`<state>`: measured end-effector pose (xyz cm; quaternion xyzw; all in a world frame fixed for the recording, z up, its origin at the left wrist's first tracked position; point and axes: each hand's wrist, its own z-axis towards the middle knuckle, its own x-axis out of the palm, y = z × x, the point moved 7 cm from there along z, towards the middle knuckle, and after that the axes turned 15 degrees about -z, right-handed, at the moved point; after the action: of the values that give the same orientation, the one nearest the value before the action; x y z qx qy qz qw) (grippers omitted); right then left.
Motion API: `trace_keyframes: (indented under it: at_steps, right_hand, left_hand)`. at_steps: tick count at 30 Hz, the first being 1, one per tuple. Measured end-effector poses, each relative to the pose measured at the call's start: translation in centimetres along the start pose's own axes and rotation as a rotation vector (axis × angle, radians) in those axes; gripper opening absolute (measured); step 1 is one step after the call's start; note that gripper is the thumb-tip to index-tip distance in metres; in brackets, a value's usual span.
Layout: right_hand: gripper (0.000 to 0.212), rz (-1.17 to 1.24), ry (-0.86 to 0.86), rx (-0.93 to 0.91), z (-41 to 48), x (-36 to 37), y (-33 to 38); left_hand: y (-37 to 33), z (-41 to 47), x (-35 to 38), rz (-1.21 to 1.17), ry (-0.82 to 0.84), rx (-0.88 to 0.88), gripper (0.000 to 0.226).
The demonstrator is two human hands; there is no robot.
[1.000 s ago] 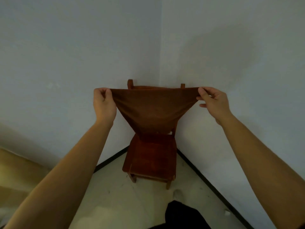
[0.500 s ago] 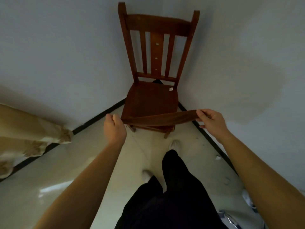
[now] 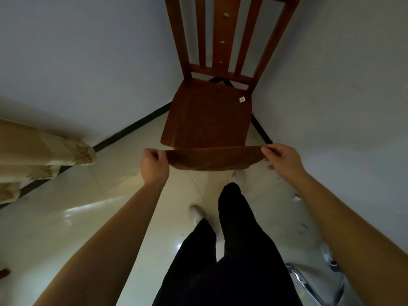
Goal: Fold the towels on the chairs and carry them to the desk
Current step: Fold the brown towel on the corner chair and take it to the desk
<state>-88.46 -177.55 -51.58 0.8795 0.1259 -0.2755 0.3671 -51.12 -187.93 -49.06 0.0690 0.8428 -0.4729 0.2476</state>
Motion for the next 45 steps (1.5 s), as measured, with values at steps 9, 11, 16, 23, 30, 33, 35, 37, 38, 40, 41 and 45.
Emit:
trace_keyframes:
  at_steps: [9, 11, 16, 23, 30, 33, 35, 37, 38, 40, 41, 45]
  right_hand:
    - [0.028, -0.227, -0.078, -0.111, 17.0, 0.8, 4.6]
    - [0.028, -0.196, -0.110, -0.091, 21.2, 1.5, 4.9]
    - [0.025, -0.080, -0.141, -0.001, 30.1, 4.2, 4.1]
    - [0.015, 0.041, -0.179, 0.042, 37.2, 6.8, 2.5]
    - [0.024, 0.026, -0.103, 0.068, 40.7, 10.0, 1.7]
    - [0.048, -0.063, -0.009, -0.003, 39.7, 11.2, 1.6]
    - [0.063, -0.092, 0.073, -0.070, 38.0, 12.3, 1.8]
    - [0.075, -0.139, 0.075, -0.110, 35.4, 12.7, 1.5]
    - [0.076, -0.159, 0.057, -0.103, 33.9, 12.8, 1.0]
    - [0.071, -0.171, 0.020, -0.037, 30.6, 13.3, -1.0]
    - [0.069, -0.178, 0.011, 0.014, 28.9, 13.7, -2.4]
    - [0.071, -0.189, -0.011, 0.244, 21.7, 15.5, -8.2]
  left_hand:
    - [-1.0, 14.3, 8.2, 0.047, 0.010, -0.037, 0.013]
    - [-0.4, 17.9, 10.2, 0.022, -0.005, -0.072, 0.013]
    - [1.1, 25.0, 14.9, -0.108, -0.023, -0.124, 0.007]
    - [3.1, 29.5, 19.7, -0.289, -0.040, -0.117, 0.008]
    - [6.4, 31.3, 23.3, -0.220, 0.146, -0.238, 0.034]
    - [6.1, 30.0, 24.2, -0.236, 0.306, -0.255, 0.070]
    - [5.5, 29.0, 24.1, -0.196, 0.402, -0.201, 0.090]
    - [4.9, 27.1, 23.6, -0.025, 0.424, -0.054, 0.085]
    - [5.0, 26.0, 23.1, 0.075, 0.380, 0.018, 0.079]
    - [6.1, 23.3, 21.9, 0.173, 0.251, 0.091, 0.070]
    - [7.6, 22.0, 21.5, 0.180, 0.198, 0.069, 0.069]
    - [14.9, 16.3, 20.1, 0.049, 0.073, -0.230, 0.080]
